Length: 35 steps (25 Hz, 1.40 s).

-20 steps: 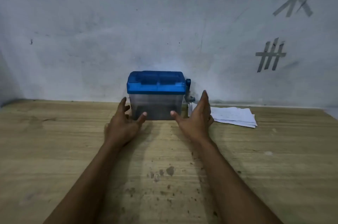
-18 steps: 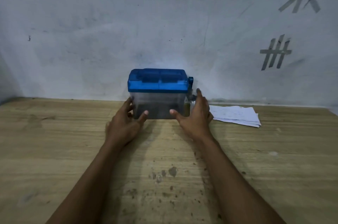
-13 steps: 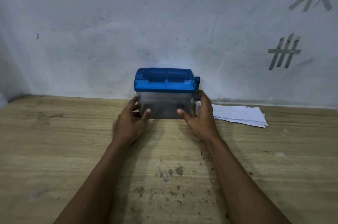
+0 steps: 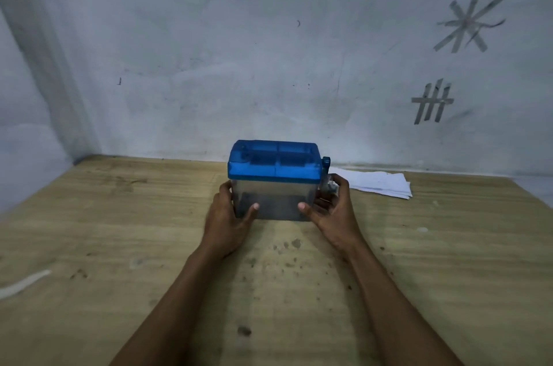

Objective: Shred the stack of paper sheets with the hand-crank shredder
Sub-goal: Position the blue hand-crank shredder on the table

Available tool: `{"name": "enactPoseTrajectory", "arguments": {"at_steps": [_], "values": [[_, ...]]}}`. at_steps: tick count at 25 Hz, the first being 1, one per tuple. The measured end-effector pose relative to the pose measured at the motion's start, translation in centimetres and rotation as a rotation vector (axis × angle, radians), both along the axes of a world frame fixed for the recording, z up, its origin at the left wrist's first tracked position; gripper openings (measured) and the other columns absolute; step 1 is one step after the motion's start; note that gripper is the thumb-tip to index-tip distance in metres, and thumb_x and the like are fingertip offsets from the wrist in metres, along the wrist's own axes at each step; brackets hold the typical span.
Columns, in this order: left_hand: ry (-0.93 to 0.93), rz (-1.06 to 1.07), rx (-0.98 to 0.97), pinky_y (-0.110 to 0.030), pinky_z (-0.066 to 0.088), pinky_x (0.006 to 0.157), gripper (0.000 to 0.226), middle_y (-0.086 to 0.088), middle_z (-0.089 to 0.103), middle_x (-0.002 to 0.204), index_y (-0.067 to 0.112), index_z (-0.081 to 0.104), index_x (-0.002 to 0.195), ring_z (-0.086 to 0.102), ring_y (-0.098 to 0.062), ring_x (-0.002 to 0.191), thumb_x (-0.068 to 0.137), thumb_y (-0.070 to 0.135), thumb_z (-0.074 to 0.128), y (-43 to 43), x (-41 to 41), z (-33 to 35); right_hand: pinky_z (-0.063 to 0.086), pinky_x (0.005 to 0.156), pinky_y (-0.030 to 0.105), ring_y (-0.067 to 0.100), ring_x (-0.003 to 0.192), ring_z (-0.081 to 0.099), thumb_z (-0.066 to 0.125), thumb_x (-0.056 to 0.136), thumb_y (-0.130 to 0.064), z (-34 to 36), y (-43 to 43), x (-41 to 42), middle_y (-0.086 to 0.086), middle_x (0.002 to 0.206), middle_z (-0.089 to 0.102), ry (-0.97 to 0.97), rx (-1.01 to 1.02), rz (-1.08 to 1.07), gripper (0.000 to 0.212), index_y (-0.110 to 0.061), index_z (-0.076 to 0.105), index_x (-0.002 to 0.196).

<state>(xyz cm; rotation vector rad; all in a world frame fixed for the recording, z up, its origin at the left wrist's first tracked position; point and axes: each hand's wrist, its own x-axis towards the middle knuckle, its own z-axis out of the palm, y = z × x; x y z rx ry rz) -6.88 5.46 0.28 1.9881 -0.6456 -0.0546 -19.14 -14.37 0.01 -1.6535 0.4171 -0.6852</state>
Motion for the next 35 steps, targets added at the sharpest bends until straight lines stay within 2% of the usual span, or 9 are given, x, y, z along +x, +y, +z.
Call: {"name": "enactPoseTrajectory", "arguments": {"at_steps": [8, 13, 17, 21, 25, 28, 31, 33, 35], "values": [[0.032, -0.005, 0.023, -0.049, 0.054, 0.099, 0.087, -0.003, 0.05, 0.139, 0.029, 0.028, 0.149, 0.056, -0.022, 0.123, 0.079, 0.061, 0.069, 7.7, -8.3, -0.2, 0.057, 0.095, 0.044, 0.01, 0.106, 0.069, 0.088, 0.074, -0.014, 0.3, 6.9, -8.7, -0.004, 0.12, 0.067, 0.045, -0.017, 0.002, 0.081, -0.032, 0.039, 0.135], [0.046, -0.033, -0.024, -0.044, 0.057, 0.094, 0.074, -0.001, 0.054, 0.133, 0.027, 0.032, 0.145, 0.062, -0.017, 0.113, 0.087, 0.037, 0.076, 11.7, -12.4, -0.2, 0.057, 0.096, 0.047, 0.012, 0.106, 0.07, 0.092, 0.068, -0.027, 0.0, 10.2, -13.2, -0.004, 0.118, 0.07, 0.055, -0.037, 0.015, 0.079, -0.03, 0.045, 0.131], [0.068, -0.059, -0.063, -0.037, 0.059, 0.088, 0.071, 0.003, 0.058, 0.125, 0.027, 0.035, 0.141, 0.065, -0.012, 0.104, 0.085, 0.03, 0.079, 13.7, -14.9, -0.1, 0.057, 0.096, 0.046, 0.011, 0.108, 0.069, 0.093, 0.058, -0.044, 0.0, 12.0, -15.7, -0.006, 0.12, 0.07, 0.052, -0.044, 0.018, 0.091, -0.033, 0.045, 0.134], [0.097, -0.064, -0.037, -0.033, 0.058, 0.084, 0.067, 0.003, 0.057, 0.12, 0.029, 0.035, 0.132, 0.064, -0.013, 0.101, 0.083, 0.029, 0.082, 14.7, -16.4, 0.4, 0.057, 0.095, 0.045, 0.011, 0.108, 0.069, 0.093, 0.066, -0.029, 0.1, 13.1, -17.7, -0.005, 0.119, 0.07, 0.047, -0.047, 0.002, 0.082, -0.031, 0.046, 0.134], [0.091, -0.104, 0.02, -0.024, 0.052, 0.076, 0.073, 0.003, 0.052, 0.124, 0.024, 0.036, 0.139, 0.057, -0.009, 0.099, 0.082, 0.033, 0.082, 15.3, -17.0, 0.8, 0.058, 0.094, 0.044, 0.012, 0.109, 0.068, 0.094, 0.065, -0.03, 0.2, 13.5, -19.1, -0.004, 0.12, 0.069, 0.052, -0.026, -0.007, 0.083, -0.033, 0.046, 0.132], [0.068, -0.101, 0.088, -0.035, 0.053, 0.087, 0.063, 0.0, 0.05, 0.126, 0.021, 0.043, 0.134, 0.057, -0.019, 0.108, 0.084, 0.03, 0.079, 15.2, -17.2, 1.0, 0.057, 0.095, 0.046, 0.014, 0.109, 0.069, 0.097, 0.055, -0.041, 0.5, 13.5, -19.6, -0.003, 0.12, 0.07, 0.061, 0.001, -0.013, 0.09, -0.034, 0.048, 0.129], [0.12, -0.117, 0.076, -0.037, 0.053, 0.087, 0.048, 0.001, 0.052, 0.121, 0.027, 0.046, 0.124, 0.058, -0.02, 0.106, 0.087, 0.024, 0.076, 15.2, -17.4, 1.1, 0.057, 0.095, 0.045, 0.015, 0.11, 0.069, 0.097, 0.047, -0.05, 0.6, 13.6, -19.8, -0.002, 0.122, 0.069, 0.071, 0.009, 0.004, 0.096, -0.035, 0.049, 0.128], [0.203, -0.151, 0.039, -0.033, 0.054, 0.082, 0.042, 0.0, 0.057, 0.117, 0.027, 0.048, 0.122, 0.06, -0.017, 0.102, 0.089, 0.014, 0.071, 15.6, -16.9, 1.5, 0.056, 0.097, 0.044, 0.017, 0.112, 0.068, 0.099, 0.053, -0.037, 0.8, 13.0, -20.2, 0.002, 0.125, 0.068, 0.103, 0.038, 0.045, 0.095, -0.032, 0.046, 0.133], [0.263, -0.194, 0.064, -0.029, 0.053, 0.078, 0.046, -0.005, 0.061, 0.116, 0.022, 0.05, 0.129, 0.062, -0.019, 0.101, 0.09, -0.002, 0.062, 16.4, -15.2, 2.3, 0.055, 0.099, 0.045, 0.02, 0.116, 0.066, 0.09, 0.068, -0.004, 1.2, 11.9, -20.7, 0.008, 0.128, 0.065, 0.183, 0.09, 0.149, 0.088, -0.028, 0.041, 0.138]]}}
